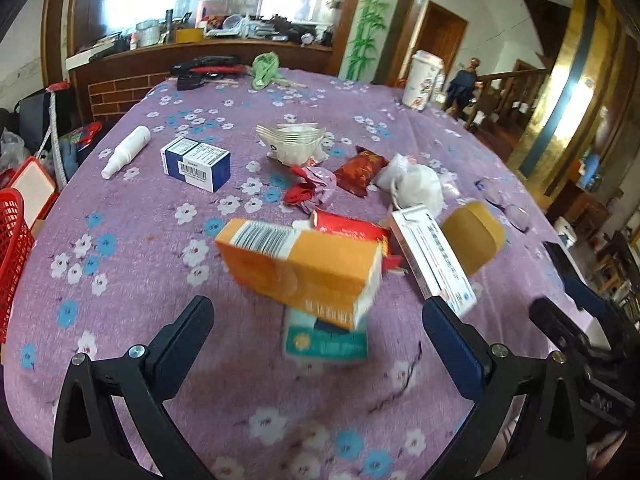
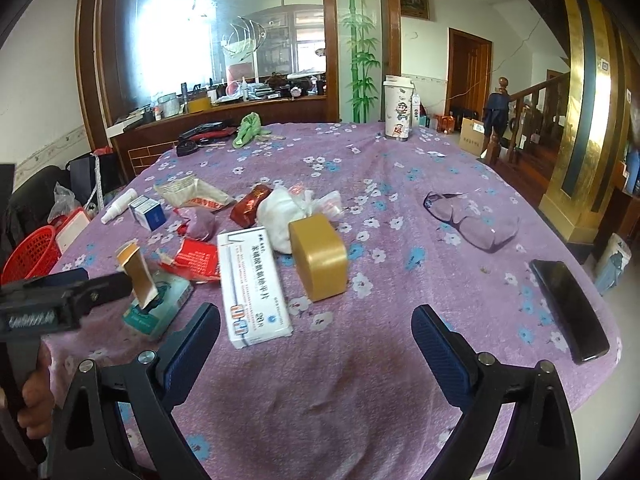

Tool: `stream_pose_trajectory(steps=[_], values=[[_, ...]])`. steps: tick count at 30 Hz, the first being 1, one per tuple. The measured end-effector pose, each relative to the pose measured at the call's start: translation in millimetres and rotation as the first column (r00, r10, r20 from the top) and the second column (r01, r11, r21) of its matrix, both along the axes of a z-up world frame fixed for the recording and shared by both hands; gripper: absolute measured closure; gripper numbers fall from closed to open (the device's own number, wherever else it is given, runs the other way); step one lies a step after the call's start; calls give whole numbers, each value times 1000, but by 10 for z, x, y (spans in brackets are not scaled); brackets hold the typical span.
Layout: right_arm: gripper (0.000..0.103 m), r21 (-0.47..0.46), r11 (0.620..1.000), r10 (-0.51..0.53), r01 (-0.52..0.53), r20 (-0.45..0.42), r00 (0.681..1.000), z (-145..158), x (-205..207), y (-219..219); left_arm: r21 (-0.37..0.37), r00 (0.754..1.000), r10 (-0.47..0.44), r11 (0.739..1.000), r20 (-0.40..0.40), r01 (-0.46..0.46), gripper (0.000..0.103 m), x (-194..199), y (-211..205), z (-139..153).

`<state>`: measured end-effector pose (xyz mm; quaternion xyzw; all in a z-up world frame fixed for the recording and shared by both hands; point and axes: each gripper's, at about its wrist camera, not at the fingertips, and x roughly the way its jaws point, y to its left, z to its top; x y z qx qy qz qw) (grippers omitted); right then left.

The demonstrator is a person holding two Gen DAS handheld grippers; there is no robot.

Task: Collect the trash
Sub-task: 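Grasp the orange cream box with the left gripper while the right gripper grasps the gold tape roll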

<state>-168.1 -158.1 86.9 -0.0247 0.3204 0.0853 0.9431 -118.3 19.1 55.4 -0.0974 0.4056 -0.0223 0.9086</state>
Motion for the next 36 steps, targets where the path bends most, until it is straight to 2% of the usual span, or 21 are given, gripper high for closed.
stream_pose_trajectory(steps=[4,10,12,14,16,20,23,27,30,36], values=[[5,2,1000,-10,10,7,1000,8,48,-47,-75,996,66,995,-51,-70,0,205,83,47],[5,20,1000,10,-10,-6,1000,17,210,-101,-54,978,105,992,-178,-116,1,495,96,-122],[5,22,999,30,-30,-17,999,4,275,-103,-44,978,98,993,-187,-108,10,501,89,-165],[7,31,998,48,-47,-34,998,-12,357,-103,-30,976,91,995,-198,-98,23,497,92,-190],[18,42,997,74,-72,-62,995,-34,467,-97,-23,973,85,995,-216,-92,32,477,122,-235],[29,47,995,97,-92,-106,990,-103,668,-85,-27,971,64,997,-232,-72,43,365,196,-309],[37,59,994,98,-90,-136,986,-161,804,-100,-21,977,48,998,-207,-53,47,303,235,-331],[49,74,993,101,-89,-176,979,-246,966,-87,-10,982,44,999,-185,-47,61,268,285,-330],[66,55,994,108,-99,-186,977,-283,993,-32,-4,984,42,999,-172,-43,71,242,322,-320],[69,62,995,89,-79,-178,980,-284,937,-50,-15,985,36,999,-168,-39,78,146,457,-363]])
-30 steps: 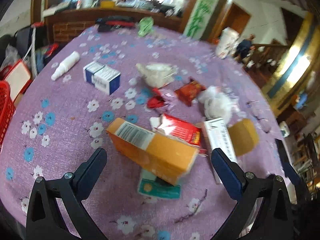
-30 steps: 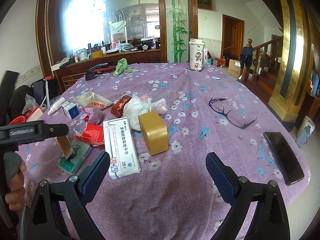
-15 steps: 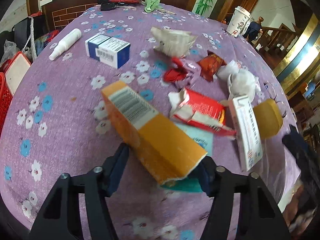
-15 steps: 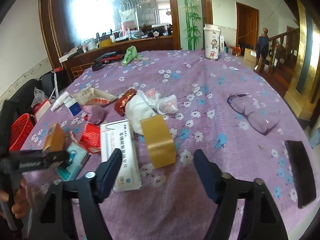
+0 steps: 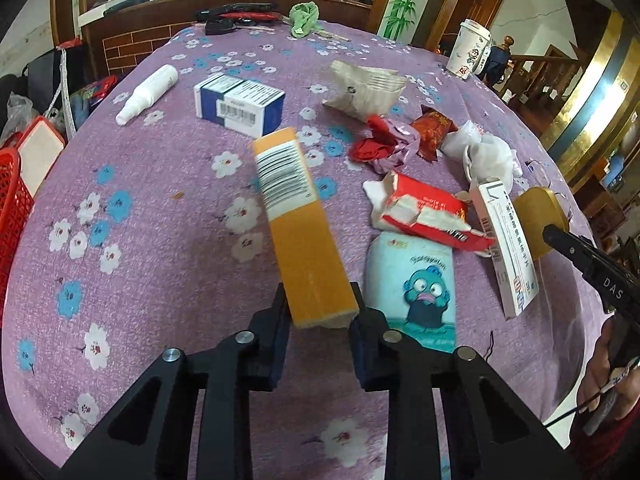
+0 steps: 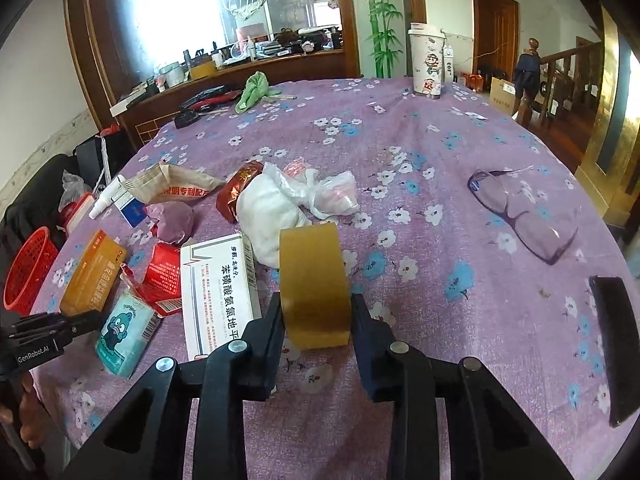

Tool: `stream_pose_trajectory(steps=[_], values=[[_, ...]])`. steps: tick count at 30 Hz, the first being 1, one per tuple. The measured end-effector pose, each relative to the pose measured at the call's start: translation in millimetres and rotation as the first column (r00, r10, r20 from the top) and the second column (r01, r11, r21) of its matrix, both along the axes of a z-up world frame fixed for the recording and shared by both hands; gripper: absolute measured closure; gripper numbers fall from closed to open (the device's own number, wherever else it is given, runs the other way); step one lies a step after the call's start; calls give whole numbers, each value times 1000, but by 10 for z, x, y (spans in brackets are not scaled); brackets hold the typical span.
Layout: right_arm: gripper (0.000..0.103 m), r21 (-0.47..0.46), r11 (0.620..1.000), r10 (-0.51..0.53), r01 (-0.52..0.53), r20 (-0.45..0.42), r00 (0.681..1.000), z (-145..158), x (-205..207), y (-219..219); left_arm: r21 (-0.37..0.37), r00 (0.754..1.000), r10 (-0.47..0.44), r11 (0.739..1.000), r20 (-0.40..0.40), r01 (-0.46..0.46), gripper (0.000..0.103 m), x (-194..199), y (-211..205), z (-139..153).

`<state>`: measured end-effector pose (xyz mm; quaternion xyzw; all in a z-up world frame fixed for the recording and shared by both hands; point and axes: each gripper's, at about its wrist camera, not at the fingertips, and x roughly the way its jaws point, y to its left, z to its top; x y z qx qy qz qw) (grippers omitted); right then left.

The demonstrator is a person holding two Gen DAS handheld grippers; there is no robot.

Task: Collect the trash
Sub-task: 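Grasp the orange cream box with the left gripper while the right gripper grasps the gold tape roll, then carry the orange box and gold tape roll over the red wastebasket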

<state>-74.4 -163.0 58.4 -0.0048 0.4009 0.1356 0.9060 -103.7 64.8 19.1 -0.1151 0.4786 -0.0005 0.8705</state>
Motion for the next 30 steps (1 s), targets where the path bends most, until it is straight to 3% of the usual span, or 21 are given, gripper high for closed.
stream_pose_trajectory(steps=[13,15,17,21,22,26,30], values=[[71,29,999,-18,17,47,999,217,-176,-78,4,999,18,1000,46,-18,81,-55,168,43],[71,35,999,-16,15,33,999,200,-163,-84,-6,999,28,1000,29,-27,76,-24,190,10],[71,43,999,-9,8,24,1000,177,-165,-82,-10,998,47,999,31,-47,52,-3,227,-1],[71,34,999,-2,1,13,1000,169,-195,-67,-20,997,64,998,42,-63,47,50,273,-1],[71,33,999,-1,1,10,1000,165,-206,-68,-23,997,62,998,44,-61,48,70,273,-7],[71,36,999,-5,5,7,1000,184,-225,-93,-9,999,40,999,36,-39,80,130,206,-40],[71,44,999,-6,5,24,1000,278,-245,-94,-2,998,25,1000,63,-25,81,84,165,6]])
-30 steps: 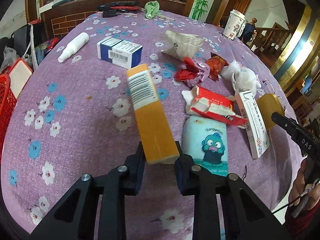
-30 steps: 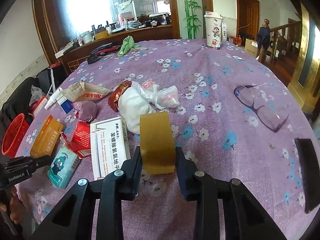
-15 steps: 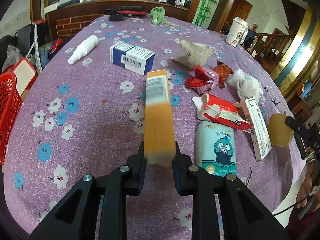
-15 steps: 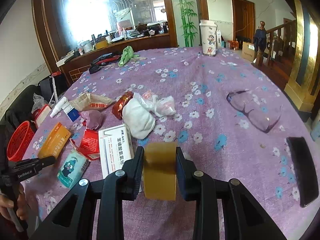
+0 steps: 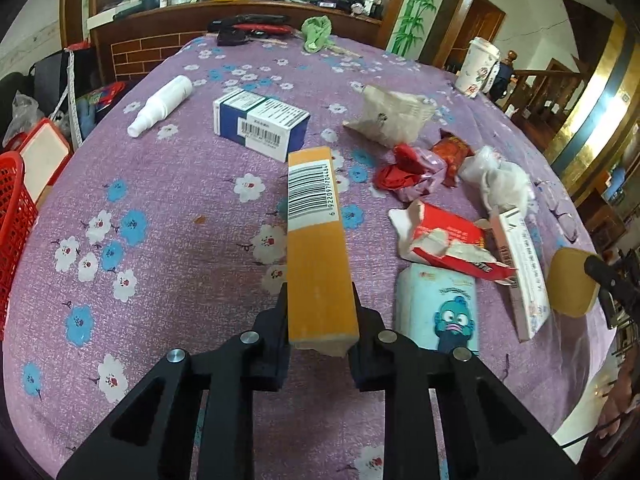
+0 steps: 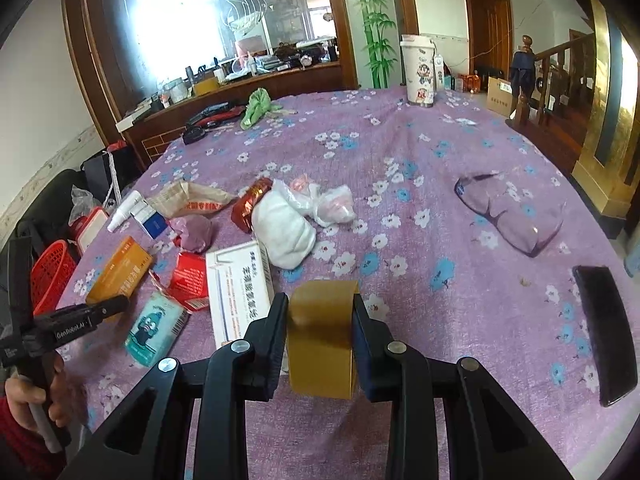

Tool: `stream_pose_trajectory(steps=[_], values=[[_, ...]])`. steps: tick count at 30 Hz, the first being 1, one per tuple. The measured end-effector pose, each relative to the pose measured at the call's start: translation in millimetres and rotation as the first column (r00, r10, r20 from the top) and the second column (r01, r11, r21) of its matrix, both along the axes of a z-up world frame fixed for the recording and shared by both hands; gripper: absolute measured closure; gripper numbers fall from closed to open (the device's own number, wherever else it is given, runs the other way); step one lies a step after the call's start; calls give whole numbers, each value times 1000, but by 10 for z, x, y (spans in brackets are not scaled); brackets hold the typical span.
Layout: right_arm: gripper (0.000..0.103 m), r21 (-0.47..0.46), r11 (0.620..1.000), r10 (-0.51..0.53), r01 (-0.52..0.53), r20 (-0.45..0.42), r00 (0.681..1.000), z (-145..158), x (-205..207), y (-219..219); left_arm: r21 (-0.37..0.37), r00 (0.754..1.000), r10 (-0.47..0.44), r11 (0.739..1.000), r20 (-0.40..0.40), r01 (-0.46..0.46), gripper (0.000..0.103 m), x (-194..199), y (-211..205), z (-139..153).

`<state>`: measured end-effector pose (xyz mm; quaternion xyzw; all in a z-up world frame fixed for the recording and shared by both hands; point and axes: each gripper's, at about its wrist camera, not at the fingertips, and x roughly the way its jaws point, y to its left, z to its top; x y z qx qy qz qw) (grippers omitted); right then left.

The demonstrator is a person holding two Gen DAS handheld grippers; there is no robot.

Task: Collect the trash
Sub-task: 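Carry the orange box and gold tape roll over the red wastebasket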

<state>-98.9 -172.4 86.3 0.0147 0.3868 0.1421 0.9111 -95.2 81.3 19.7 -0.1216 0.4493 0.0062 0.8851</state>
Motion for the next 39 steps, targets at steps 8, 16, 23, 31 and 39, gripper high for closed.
stream_pose_trajectory(steps=[8,16,23,31,39], values=[[71,38,996,83,-85,49,995,303,-72,342,-17,997,14,1000,70,-13,81,-205,147,262],[71,63,964,255,-257,50,966,504,-34,1179,-29,989,69,997,132,-66,81,-401,504,504],[71,65,946,315,-318,48,948,547,-5,1644,-44,985,88,996,145,-82,81,-446,700,537],[71,58,944,323,-324,32,946,529,15,1725,-61,984,78,996,160,-69,82,-434,721,549],[71,61,917,393,-393,20,919,580,36,2047,-64,967,127,991,219,-116,82,-634,944,779]])
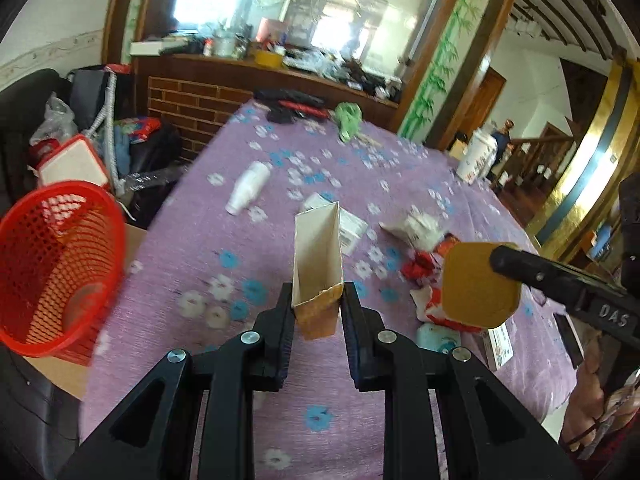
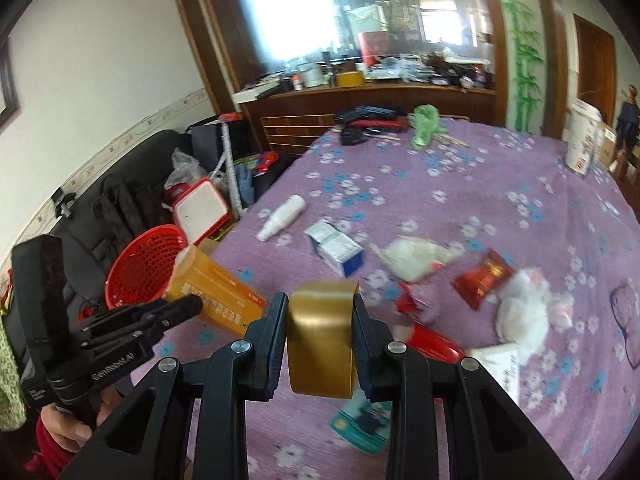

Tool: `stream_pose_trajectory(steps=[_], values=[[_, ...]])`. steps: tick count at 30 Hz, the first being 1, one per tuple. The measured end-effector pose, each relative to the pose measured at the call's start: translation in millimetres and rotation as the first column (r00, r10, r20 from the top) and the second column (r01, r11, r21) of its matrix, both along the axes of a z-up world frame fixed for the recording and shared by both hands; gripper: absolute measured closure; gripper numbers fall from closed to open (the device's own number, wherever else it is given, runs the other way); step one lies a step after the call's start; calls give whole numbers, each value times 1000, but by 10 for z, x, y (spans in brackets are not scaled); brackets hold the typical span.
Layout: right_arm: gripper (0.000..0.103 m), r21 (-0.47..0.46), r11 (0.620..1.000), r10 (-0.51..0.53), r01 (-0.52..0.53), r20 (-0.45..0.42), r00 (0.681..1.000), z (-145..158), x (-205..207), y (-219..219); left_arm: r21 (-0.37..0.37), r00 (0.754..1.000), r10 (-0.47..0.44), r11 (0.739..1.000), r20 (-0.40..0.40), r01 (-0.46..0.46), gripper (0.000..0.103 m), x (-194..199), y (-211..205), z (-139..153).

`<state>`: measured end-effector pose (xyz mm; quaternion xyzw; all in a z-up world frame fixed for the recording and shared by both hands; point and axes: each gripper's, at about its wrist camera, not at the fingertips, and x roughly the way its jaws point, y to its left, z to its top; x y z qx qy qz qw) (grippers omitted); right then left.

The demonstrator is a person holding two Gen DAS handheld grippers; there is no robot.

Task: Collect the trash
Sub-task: 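Carry the orange box and gold tape roll over the red wastebasket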

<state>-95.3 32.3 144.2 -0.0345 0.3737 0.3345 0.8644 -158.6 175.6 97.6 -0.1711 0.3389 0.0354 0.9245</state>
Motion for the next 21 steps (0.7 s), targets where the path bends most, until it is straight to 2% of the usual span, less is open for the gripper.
stream_pose_trajectory(steps=[4,9,16,21], values=[[71,13,998,67,-67,-8,998,39,-5,386,16,995,93,996,26,-93,82,-216,366,139],[71,33,986,167,-166,-49,985,35,-23,989,34,971,234,971,40,-235,82,-500,930,209],[71,58,952,304,-300,-114,946,-39,-122,2005,24,927,376,926,8,-376,81,-781,1620,55],[71,71,939,345,-338,-148,927,-179,-161,2487,14,908,419,908,-24,-419,81,-860,1904,-96]])
